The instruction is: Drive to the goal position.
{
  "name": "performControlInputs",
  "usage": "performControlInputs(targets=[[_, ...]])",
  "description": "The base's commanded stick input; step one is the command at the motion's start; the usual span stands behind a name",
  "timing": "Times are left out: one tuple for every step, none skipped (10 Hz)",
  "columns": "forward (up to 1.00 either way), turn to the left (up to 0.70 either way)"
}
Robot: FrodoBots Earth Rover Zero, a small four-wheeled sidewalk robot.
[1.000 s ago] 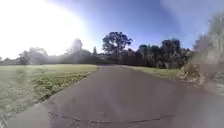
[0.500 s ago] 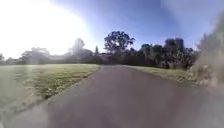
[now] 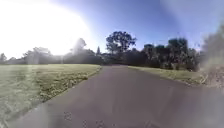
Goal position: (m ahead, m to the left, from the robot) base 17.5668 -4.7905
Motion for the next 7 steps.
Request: performControlInputs(targets=[[0.70, -0.34], [0.70, -0.35], [0.70, -0.35], [0.70, -0.35], [0.70, -0.31], [0.70, -0.21], [0.70, -0.11]])
